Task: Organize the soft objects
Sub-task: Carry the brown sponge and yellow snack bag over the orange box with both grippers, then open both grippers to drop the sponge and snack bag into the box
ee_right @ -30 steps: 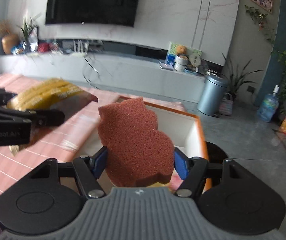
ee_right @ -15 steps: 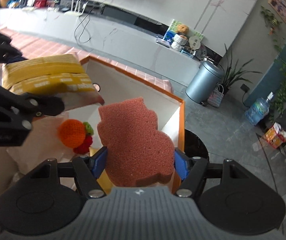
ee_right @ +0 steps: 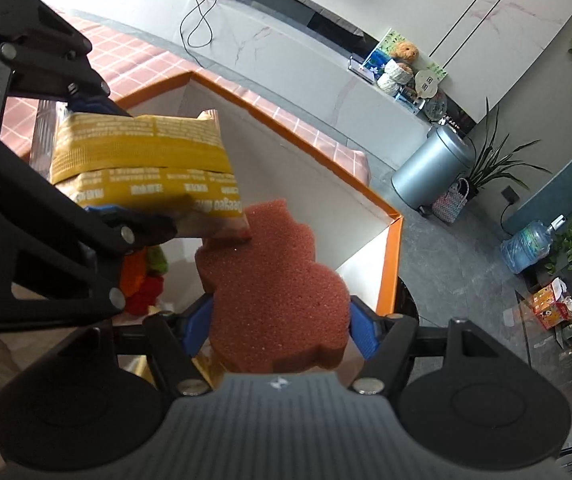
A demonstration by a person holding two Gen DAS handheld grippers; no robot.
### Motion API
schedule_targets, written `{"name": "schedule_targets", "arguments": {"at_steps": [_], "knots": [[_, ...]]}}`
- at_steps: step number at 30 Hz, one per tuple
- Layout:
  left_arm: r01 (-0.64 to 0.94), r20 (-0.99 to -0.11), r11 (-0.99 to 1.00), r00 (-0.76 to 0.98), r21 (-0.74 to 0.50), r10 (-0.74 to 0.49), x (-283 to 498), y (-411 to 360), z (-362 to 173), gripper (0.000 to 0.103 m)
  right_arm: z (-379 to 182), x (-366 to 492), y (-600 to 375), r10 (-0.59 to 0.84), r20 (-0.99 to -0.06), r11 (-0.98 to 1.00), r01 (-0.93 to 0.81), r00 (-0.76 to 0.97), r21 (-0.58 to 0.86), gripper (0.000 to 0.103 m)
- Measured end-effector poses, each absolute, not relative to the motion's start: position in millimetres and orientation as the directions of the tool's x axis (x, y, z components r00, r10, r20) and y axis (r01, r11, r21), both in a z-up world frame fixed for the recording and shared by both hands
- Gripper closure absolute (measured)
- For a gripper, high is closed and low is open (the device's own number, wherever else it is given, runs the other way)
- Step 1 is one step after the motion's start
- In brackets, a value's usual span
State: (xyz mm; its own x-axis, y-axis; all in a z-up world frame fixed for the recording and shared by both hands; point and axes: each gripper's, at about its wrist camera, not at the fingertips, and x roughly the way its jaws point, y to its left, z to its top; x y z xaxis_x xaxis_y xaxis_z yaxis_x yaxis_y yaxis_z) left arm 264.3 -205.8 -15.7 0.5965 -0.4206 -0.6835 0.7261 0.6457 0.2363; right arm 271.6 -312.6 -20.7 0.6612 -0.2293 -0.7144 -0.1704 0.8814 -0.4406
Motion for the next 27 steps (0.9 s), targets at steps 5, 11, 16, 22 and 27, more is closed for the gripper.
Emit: {"name": "schedule_targets", "arguments": {"at_steps": [5, 11, 16, 22, 27], "knots": [[0.737, -0.704, 0.629, 0.583, 0.248, -0.406, 274, -211, -23, 0.045, -24, 277, -313, -0.216, -0.738, 0.88, -0.201, 0.639, -0.431, 0.033], [0.74, -0.718, 0.629, 0.571, 0.239, -0.399, 282, -213, -27, 0.044, -22, 281, -313, -0.199, -0.744, 0.883, -0.212, 0.638, -0.418, 0.03], [0.723, -0.705, 0.63, 0.602, 0.283, -0.375, 282, -217, -25, 0.039, -20, 277, -311, -0.208, -0.74, 0.881, -0.207, 0.639, -0.426, 0.023], [0.71, -0.687, 0.632, 0.627, 0.311, -0.366, 274, -215, -19, 0.035, -15, 272, -311, -0.214, -0.735, 0.886, -0.19, 0.643, -0.424, 0.018], [0.7, -0.661, 0.636, 0.649, 0.326, -0.376, 265, -211, -9, 0.028, -8, 267, -309, -0.224, -0.718, 0.883, -0.175, 0.658, -0.436, 0.013]]}}
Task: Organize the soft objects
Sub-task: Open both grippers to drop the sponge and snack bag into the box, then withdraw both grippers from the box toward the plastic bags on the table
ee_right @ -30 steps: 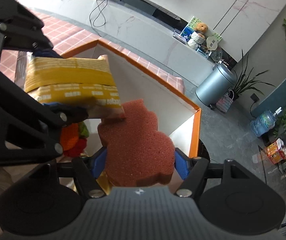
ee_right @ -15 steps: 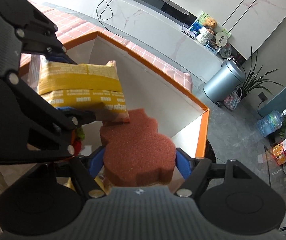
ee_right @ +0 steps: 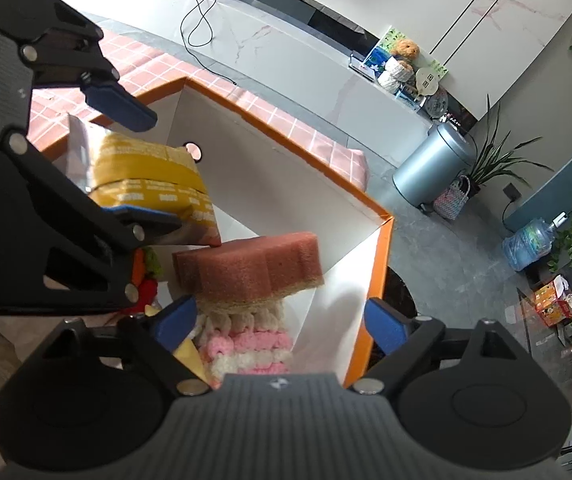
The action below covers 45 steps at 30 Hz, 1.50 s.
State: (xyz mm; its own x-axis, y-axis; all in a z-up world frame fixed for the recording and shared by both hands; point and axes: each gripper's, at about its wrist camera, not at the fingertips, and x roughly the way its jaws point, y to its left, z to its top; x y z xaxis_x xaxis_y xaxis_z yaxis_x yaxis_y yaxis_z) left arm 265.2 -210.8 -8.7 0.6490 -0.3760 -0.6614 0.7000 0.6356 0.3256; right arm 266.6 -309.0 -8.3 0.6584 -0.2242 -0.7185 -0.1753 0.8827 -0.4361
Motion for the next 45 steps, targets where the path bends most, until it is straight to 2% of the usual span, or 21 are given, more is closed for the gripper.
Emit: {"name": "schedule_targets", "arguments": {"at_steps": [4, 6, 9, 24, 36, 45], "knots": [[0.691, -0.644, 0.641, 0.664, 0.334, -0.379, 257, -208, 1, 0.021, -2, 259, -308, -0.23, -0.707, 0.878, -0.171, 0.669, -0.447, 0.013], [0.688, -0.64, 0.646, 0.667, 0.332, -0.382, 254, -205, 4, 0.021, 0, 255, -307, -0.233, -0.704, 0.876, -0.17, 0.671, -0.452, 0.012], [0.68, -0.631, 0.655, 0.675, 0.33, -0.382, 248, -200, 9, 0.021, 4, 249, -302, -0.249, -0.685, 0.867, -0.157, 0.685, -0.472, 0.005], [0.629, -0.565, 0.724, 0.72, 0.284, -0.403, 208, -153, 29, 0.017, 29, 200, -277, -0.232, -0.628, 0.883, -0.109, 0.743, -0.456, 0.005], [0.511, -0.475, 0.845, 0.789, 0.157, -0.389, 181, -87, 35, 0.017, 37, 176, -230, -0.162, -0.534, 0.928, -0.056, 0.83, -0.368, 0.005], [0.405, -0.465, 0.912, 0.821, 0.066, -0.331, 173, -38, 22, 0.021, 31, 170, -189, -0.06, -0.516, 0.946, -0.117, 0.854, -0.303, 0.005]]}}
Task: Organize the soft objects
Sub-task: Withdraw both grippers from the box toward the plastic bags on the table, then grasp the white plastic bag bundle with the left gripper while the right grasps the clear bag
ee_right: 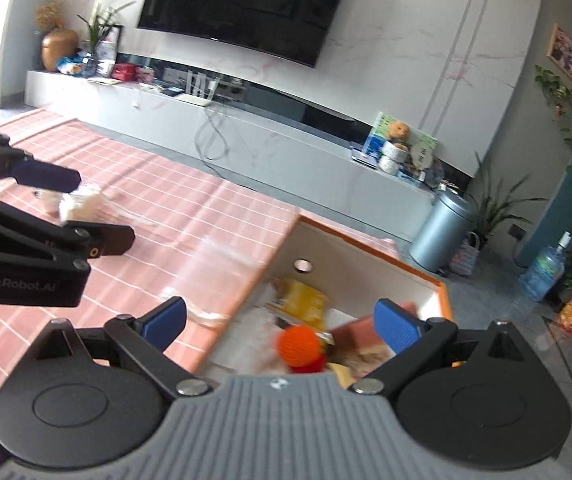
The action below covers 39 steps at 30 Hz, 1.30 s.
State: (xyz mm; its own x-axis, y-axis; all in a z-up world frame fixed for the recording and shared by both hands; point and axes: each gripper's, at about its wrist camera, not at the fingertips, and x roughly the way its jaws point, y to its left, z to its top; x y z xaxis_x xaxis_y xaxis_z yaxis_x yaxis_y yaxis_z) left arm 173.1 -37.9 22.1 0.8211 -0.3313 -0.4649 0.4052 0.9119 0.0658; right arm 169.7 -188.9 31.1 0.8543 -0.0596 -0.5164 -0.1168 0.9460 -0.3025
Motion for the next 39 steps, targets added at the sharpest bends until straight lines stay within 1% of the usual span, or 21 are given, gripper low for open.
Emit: {"name": "schedule_targets", "arguments": {"at_steps": [3, 4, 8, 14, 18, 21, 23, 25, 29, 39], "knots": [[0.381, -0.478, 0.923, 0.822, 0.054, -0.311, 173, -22, 16, 0.022, 28, 174, -176, -0.024, -0.52, 0.942, -0.154, 0.854, -0.297, 0.005], [0.376, -0.483, 0.925, 0.821, 0.058, -0.303, 174, -18, 14, 0.026, 27, 175, -171, -0.016, -0.518, 0.941, -0.163, 0.855, -0.298, 0.005], [0.356, -0.514, 0.934, 0.807, 0.033, -0.289, 177, -1, 4, 0.03, 23, 182, -153, 0.014, -0.529, 0.933, -0.201, 0.849, -0.299, 0.005], [0.31, -0.548, 0.951, 0.795, -0.005, -0.262, 184, 27, -9, 0.034, 14, 199, -127, 0.036, -0.558, 0.908, -0.26, 0.829, -0.329, 0.01], [0.272, -0.564, 0.962, 0.79, -0.028, -0.24, 194, 46, -19, 0.034, 6, 216, -114, 0.029, -0.582, 0.891, -0.285, 0.812, -0.353, 0.013], [0.234, -0.567, 0.971, 0.795, -0.043, -0.217, 201, 58, -24, 0.032, 1, 231, -107, 0.022, -0.602, 0.886, -0.295, 0.798, -0.358, 0.013], [0.207, -0.569, 0.977, 0.798, -0.047, -0.196, 208, 64, -27, 0.025, -1, 239, -103, 0.026, -0.612, 0.883, -0.306, 0.79, -0.357, 0.013], [0.169, -0.569, 0.984, 0.804, -0.061, -0.174, 214, 71, -30, 0.025, -4, 248, -99, 0.03, -0.623, 0.88, -0.316, 0.782, -0.354, 0.013], [0.103, -0.573, 0.99, 0.808, -0.092, -0.138, 230, 85, -36, 0.019, -12, 268, -93, 0.021, -0.64, 0.877, -0.322, 0.768, -0.357, 0.013], [-0.004, -0.575, 0.984, 0.812, -0.176, -0.099, 267, 112, -45, 0.018, -27, 320, -89, -0.004, -0.674, 0.893, -0.301, 0.738, -0.334, 0.013]]}}
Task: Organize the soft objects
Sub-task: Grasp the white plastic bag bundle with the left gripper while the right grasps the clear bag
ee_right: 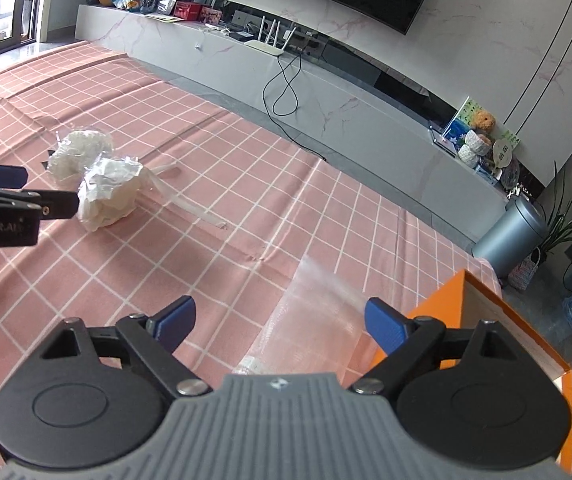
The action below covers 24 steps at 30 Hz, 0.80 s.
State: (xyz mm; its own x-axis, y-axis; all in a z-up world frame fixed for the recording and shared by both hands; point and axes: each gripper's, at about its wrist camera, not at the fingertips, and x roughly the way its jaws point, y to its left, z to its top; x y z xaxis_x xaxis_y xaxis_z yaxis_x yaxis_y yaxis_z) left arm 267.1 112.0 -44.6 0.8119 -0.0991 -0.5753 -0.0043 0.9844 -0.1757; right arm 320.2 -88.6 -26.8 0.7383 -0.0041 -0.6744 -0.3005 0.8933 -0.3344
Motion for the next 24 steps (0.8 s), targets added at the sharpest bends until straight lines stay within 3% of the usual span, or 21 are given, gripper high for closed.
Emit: {"name": "schedule_targets", "arguments": {"at_steps": [11, 19, 21, 23, 24], "knots": [[-0.115, -0.594, 0.926, 0.794, -0.36, -0.132, 310, 123, -59, 0.016, -38, 358, -96, 0.018, -0.723, 0.922, -0.291, 0.69, -0.255, 0.013], [-0.201, -0.612, 0.896, 0.785, -0.395, -0.094, 338, 118, -57, 0.016, -50, 390, -98, -0.044, -0.764, 0.933, -0.248, 0.643, -0.262, 0.012], [-0.208, -0.616, 0.894, 0.782, -0.397, -0.092, 344, 118, -58, 0.021, -53, 400, -102, -0.059, -0.779, 0.943, -0.22, 0.624, -0.248, 0.012], [-0.193, -0.621, 0.902, 0.778, -0.386, -0.099, 348, 117, -59, 0.049, -57, 410, -107, -0.061, -0.803, 0.957, -0.193, 0.593, -0.216, 0.014], [-0.181, -0.625, 0.907, 0.773, -0.38, -0.107, 348, 116, -60, 0.053, -58, 413, -110, -0.062, -0.814, 0.964, -0.177, 0.578, -0.199, 0.015]]}}
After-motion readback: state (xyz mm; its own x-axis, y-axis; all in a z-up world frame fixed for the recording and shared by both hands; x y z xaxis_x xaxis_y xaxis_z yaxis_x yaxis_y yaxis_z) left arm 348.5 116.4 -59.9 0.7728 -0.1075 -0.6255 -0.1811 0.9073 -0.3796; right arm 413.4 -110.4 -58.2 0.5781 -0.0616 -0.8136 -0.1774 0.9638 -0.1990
